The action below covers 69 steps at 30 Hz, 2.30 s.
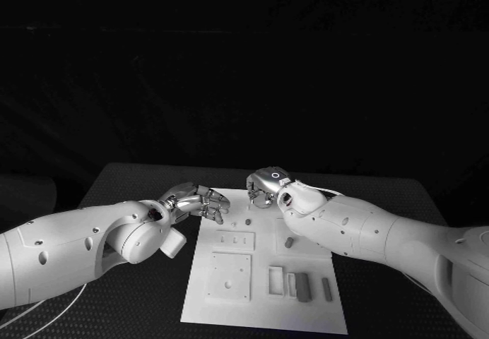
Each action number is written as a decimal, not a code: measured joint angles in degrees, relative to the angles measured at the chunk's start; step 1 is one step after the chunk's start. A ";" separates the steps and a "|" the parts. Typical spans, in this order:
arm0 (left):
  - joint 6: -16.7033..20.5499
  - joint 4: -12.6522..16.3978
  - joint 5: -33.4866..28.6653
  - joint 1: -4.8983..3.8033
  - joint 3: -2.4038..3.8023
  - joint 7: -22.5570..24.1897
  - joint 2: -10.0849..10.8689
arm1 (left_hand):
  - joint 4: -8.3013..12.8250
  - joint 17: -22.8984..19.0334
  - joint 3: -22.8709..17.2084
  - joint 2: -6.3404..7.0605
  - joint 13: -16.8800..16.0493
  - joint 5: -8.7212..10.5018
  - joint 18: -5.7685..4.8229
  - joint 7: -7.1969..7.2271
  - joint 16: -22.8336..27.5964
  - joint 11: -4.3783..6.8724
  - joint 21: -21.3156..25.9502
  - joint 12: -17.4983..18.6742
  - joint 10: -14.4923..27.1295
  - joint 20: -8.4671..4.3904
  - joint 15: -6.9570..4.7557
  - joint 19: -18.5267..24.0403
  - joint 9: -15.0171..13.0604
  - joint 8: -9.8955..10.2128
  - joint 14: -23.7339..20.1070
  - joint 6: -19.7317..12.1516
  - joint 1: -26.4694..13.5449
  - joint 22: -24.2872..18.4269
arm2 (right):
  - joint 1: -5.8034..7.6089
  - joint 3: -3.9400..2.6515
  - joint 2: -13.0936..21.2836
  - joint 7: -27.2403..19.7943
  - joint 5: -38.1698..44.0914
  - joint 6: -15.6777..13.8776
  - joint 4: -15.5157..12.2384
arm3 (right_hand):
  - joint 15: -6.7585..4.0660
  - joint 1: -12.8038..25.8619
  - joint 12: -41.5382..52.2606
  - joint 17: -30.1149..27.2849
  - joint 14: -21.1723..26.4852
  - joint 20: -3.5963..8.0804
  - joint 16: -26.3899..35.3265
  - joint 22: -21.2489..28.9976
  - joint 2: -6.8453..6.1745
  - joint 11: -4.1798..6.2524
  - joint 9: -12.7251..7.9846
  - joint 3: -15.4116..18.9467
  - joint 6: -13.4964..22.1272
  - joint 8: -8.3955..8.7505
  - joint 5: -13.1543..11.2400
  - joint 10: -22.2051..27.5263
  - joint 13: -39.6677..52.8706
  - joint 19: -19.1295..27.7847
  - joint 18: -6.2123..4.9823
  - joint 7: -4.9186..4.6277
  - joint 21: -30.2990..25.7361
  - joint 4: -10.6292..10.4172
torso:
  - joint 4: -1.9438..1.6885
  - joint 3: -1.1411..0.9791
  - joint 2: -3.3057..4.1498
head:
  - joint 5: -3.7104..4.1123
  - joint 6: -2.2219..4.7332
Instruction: Assemble the parts on the task board
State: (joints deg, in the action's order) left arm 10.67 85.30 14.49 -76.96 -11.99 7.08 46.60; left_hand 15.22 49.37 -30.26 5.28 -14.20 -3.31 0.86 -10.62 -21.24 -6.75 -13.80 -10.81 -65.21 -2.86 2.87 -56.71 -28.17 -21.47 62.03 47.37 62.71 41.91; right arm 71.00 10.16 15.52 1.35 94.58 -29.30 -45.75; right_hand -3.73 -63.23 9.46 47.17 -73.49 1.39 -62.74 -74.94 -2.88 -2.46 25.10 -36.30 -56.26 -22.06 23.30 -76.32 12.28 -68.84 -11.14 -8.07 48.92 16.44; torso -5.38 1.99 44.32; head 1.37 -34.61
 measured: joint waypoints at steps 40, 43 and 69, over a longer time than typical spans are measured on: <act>0.00 -0.13 0.02 -0.15 0.00 -0.06 -0.09 | 0.00 0.23 0.00 0.00 -0.13 0.00 0.00 0.15 0.22 0.00 0.00 0.00 0.00 0.00 0.00 0.00 -0.07 0.21 0.00 -0.15 0.00 0.08 | -0.14 0.01 -0.62 -1.69 -4.83 2.43 1.82 | 1.98 -0.29 -4.38 -1.45 2.46 -0.28 -1.14 -0.01 -1.51 -2.46 2.99 -0.08 3.29 3.39 0.01 5.90 0.75 1.93 0.06 -0.81 0.00 -1.20 | 0.05 0.01 0.15 | -0.08 -0.34; 0.00 -0.13 0.02 -0.18 0.00 -0.07 -0.06 | 0.00 0.23 0.00 0.00 -0.13 0.00 0.00 0.15 0.22 0.00 0.00 0.00 0.00 0.00 0.00 0.00 -0.07 0.21 0.00 -0.15 0.01 0.13 | -0.14 0.01 -0.62 -1.57 -4.89 2.48 1.82 | 2.13 -0.29 -4.38 -1.46 2.60 -0.29 -1.14 -0.01 -1.51 -2.47 2.99 -0.07 3.29 3.39 0.01 5.91 0.74 1.94 0.07 -0.81 0.00 -1.20 | 0.05 0.02 0.15 | -0.05 -0.34; 0.00 -0.16 0.02 -0.26 0.00 -0.12 0.04 | 0.00 0.39 0.00 -0.01 -0.24 0.00 0.00 0.14 0.22 0.00 0.00 0.22 0.00 0.00 0.00 0.00 -0.11 0.21 0.00 -0.14 0.01 0.18 | -0.14 0.01 -0.62 0.91 -4.83 2.57 1.84 | 2.14 0.02 -4.38 -1.63 2.61 -0.48 -1.35 -0.01 -1.82 -2.65 3.06 0.32 3.40 3.59 0.00 6.10 1.06 2.12 0.07 -0.71 0.00 -1.91 | 0.04 0.03 0.21 | 0.32 -0.50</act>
State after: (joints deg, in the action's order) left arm 10.68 85.14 14.50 -77.21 -11.99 6.96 46.64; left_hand 15.22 49.75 -30.26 5.28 -14.44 -3.31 0.86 -10.48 -21.02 -6.75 -13.80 -10.59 -65.21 -2.86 2.87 -56.72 -28.28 -21.25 62.03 47.23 62.72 42.09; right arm 70.86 10.17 14.90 2.26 89.76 -26.72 -43.91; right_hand -1.58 -63.21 5.08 45.54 -70.88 0.90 -64.09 -74.95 -4.70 -5.11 28.16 -35.98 -52.86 -18.47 23.30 -70.23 13.34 -66.73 -11.07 -8.78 48.92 14.53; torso -5.34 2.03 44.54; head 1.69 -35.11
